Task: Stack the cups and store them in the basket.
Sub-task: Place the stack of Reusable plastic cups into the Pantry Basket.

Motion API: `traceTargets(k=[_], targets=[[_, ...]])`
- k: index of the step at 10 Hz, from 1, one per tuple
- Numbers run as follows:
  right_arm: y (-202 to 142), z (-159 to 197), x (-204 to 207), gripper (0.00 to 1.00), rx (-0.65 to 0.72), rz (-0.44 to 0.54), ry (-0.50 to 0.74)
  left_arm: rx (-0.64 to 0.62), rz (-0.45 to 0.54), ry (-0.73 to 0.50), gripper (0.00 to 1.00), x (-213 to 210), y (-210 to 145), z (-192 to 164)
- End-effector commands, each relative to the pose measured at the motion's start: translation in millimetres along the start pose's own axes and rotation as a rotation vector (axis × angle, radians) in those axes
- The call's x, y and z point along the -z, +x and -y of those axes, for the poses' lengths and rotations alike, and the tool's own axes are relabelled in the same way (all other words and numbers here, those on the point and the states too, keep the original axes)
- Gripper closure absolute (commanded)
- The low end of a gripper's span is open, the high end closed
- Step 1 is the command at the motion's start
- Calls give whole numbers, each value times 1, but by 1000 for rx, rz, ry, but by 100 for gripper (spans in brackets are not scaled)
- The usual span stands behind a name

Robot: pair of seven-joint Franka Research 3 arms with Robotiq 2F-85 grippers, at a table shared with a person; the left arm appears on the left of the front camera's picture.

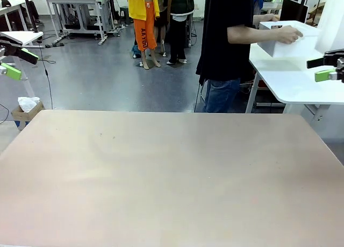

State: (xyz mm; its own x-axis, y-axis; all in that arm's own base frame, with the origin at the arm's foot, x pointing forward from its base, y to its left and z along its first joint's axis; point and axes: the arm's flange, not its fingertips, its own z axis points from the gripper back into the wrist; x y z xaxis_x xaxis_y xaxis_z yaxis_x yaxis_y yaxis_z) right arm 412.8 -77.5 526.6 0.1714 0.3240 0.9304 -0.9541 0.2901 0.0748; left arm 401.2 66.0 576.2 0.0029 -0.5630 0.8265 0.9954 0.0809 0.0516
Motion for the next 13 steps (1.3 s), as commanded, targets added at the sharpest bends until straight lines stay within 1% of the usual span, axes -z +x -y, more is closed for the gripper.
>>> traceTargets(k=[1, 13], targets=[[3, -2, 1, 0, 14, 16, -15, -6, 8, 5, 0, 2, 4, 2], [3, -2, 1, 0, 14, 16, -15, -6, 8, 5, 0, 2, 4, 2]])
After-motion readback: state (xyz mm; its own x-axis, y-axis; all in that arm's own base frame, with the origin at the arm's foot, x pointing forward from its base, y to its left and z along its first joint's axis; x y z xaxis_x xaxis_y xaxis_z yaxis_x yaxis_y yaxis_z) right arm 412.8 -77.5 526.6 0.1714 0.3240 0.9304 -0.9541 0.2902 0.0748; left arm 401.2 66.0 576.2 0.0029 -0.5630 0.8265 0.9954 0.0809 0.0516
